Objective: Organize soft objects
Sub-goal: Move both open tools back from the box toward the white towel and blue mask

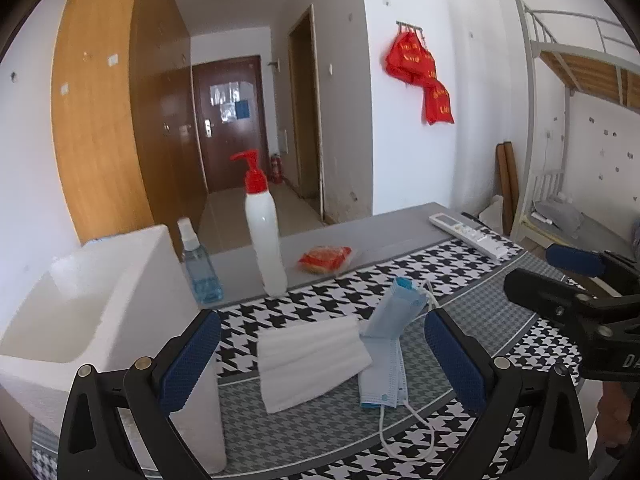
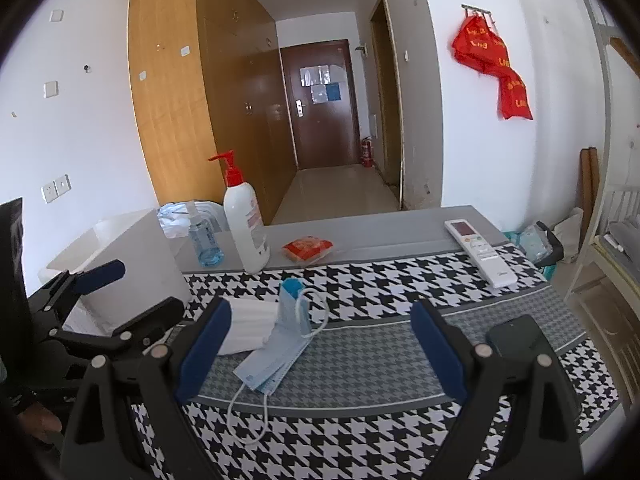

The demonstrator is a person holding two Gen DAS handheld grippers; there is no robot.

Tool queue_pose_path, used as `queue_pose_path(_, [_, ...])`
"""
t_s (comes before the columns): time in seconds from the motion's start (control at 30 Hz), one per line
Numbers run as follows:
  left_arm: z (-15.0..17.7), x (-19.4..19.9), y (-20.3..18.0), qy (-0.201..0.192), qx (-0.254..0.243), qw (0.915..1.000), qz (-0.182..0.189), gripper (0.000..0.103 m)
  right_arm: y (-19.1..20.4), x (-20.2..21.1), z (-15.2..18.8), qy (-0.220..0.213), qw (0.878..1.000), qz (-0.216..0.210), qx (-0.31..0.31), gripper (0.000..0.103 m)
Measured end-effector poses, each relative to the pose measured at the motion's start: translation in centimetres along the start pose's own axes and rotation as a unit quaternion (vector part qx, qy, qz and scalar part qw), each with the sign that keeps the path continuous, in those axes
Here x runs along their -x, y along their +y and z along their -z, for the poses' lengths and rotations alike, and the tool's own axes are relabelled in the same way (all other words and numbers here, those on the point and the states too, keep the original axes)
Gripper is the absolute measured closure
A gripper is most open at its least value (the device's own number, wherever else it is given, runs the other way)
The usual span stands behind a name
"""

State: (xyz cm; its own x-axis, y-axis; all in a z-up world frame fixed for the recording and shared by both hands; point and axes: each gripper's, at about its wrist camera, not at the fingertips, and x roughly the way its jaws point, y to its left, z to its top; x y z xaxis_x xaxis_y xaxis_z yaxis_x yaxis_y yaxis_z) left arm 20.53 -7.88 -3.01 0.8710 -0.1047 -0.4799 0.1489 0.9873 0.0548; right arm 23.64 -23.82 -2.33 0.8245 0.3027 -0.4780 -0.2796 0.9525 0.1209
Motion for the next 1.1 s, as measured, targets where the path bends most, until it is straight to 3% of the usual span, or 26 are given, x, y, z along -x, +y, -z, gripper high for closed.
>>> queue_pose_path(0.6, [0.8, -4.0, -0.5, 0.049, -0.004, 0.9988, -0.006, 0.001, -0.6, -2.0, 0.3, 0.023, 1.0, -0.007, -0.003, 0.009])
queue_pose_path(1.1, [2.0, -7.1, 0.6, 0.093, 0.032, 0.9951, -0.001, 0.001, 0.3, -4.9, -0.1, 0.056, 0.998, -0.019, 0.029, 0.009])
